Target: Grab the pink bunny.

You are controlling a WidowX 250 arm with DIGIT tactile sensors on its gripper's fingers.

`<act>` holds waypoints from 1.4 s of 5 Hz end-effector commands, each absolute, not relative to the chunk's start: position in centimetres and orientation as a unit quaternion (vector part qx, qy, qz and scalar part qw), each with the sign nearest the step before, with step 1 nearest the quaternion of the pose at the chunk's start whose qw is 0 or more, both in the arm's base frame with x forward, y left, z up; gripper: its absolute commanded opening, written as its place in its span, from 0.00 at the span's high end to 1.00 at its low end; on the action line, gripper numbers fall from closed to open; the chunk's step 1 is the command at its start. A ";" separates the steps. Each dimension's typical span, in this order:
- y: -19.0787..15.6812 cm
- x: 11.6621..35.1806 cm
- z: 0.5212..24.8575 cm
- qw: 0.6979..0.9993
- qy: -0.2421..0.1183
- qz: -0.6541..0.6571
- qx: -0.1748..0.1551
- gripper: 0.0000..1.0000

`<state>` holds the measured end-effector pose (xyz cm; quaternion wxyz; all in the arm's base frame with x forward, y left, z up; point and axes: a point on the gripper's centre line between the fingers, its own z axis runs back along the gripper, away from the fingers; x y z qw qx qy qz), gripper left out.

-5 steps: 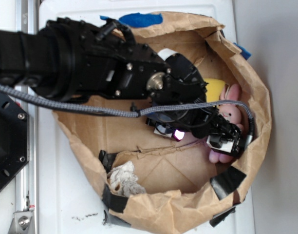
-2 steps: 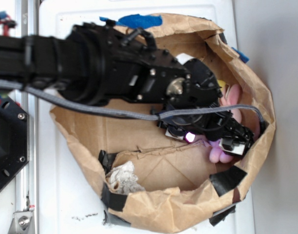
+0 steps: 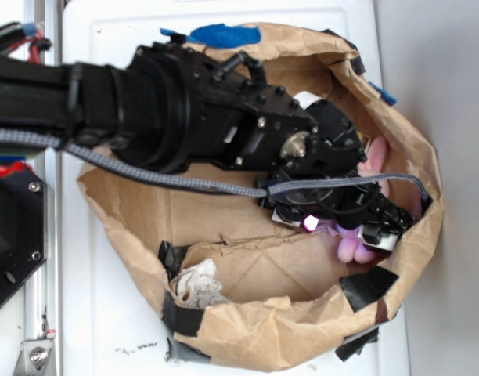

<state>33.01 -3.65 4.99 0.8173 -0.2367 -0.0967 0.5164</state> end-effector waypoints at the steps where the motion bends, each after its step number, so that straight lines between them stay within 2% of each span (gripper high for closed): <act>1: -4.2 34.8 6.3 0.823 -0.128 0.494 -0.250 0.00; 3: -4.4 35.5 6.5 0.824 -0.137 0.486 -0.257 0.00; 4: -4.5 35.8 6.2 0.825 -0.131 0.487 -0.254 0.00; 5: -4.3 36.6 5.3 0.824 -0.118 0.494 -0.252 0.00; 6: -3.8 37.3 3.9 0.820 -0.079 0.518 -0.231 0.00; 7: -3.7 37.4 3.3 0.824 -0.070 0.518 -0.220 0.00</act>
